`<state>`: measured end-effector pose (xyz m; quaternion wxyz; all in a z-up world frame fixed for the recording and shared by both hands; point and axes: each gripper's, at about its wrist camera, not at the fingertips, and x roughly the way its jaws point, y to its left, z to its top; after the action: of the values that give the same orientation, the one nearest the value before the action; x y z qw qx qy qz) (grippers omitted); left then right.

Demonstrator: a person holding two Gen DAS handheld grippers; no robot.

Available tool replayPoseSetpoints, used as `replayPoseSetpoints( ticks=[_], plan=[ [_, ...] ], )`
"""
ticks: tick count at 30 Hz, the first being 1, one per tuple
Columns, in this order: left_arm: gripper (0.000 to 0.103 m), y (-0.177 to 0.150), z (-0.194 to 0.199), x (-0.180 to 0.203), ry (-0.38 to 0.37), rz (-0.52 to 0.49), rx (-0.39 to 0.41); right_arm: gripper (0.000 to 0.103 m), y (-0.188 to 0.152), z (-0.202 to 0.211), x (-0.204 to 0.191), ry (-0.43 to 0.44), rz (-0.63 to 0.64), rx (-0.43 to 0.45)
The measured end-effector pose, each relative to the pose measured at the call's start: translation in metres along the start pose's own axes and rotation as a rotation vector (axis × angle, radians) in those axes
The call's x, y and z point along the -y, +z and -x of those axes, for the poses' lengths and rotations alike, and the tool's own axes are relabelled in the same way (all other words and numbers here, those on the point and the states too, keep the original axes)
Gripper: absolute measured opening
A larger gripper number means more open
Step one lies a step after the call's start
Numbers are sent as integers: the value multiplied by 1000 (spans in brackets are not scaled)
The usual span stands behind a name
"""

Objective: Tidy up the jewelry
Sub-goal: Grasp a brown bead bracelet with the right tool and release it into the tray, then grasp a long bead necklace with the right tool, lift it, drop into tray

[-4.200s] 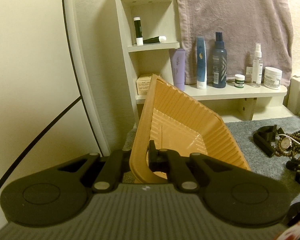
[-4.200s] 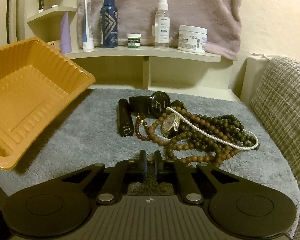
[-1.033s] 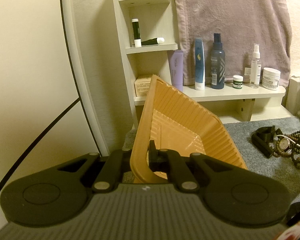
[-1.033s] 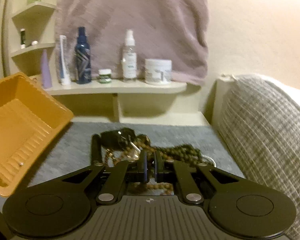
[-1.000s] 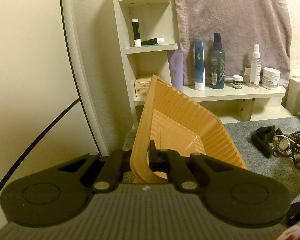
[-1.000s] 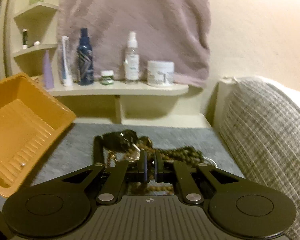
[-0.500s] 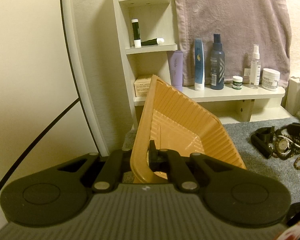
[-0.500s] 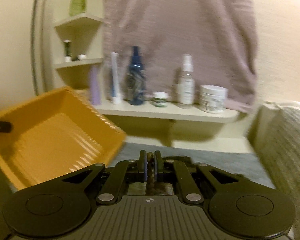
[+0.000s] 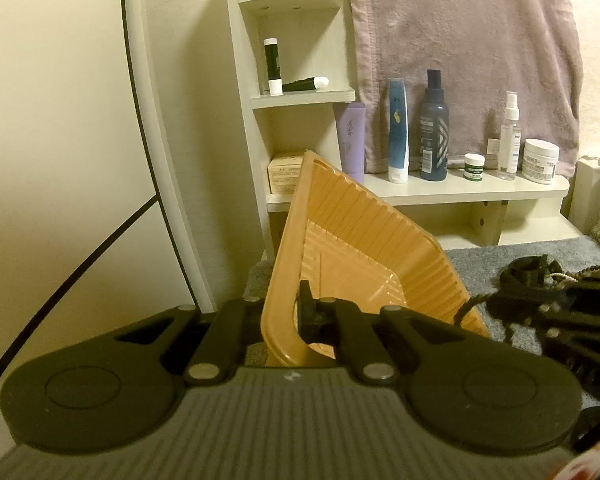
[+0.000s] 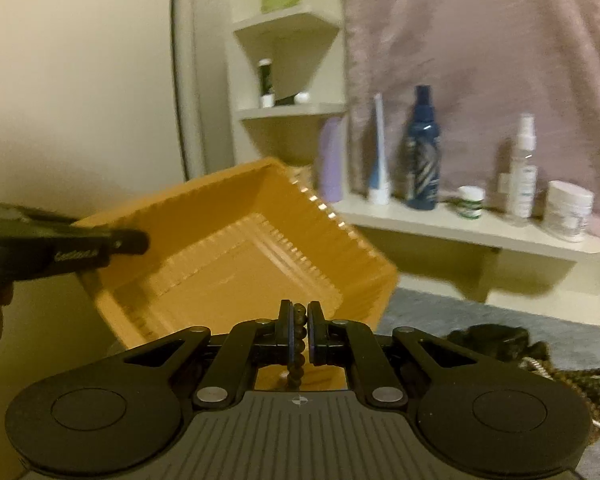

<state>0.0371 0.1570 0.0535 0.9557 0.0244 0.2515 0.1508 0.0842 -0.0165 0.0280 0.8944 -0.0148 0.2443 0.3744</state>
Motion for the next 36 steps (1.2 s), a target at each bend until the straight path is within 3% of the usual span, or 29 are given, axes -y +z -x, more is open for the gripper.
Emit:
replayPoseSetpoints(
  ticks=[7, 14, 29, 36],
  plan=[
    [5, -1, 1, -1, -2, 0, 1, 7, -5, -7, -5, 76, -12, -31],
    [5, -1, 1, -2, -4, 4, -2, 29, -9, 2, 8, 9, -37, -14],
    [5, -2, 1, -2, -3, 3, -2, 36, -50, 45, 100, -393, -203, -52],
    [5, -1, 0, -3, -3, 5, -14, 36, -65, 58, 133, -526, -238, -75]
  ],
)
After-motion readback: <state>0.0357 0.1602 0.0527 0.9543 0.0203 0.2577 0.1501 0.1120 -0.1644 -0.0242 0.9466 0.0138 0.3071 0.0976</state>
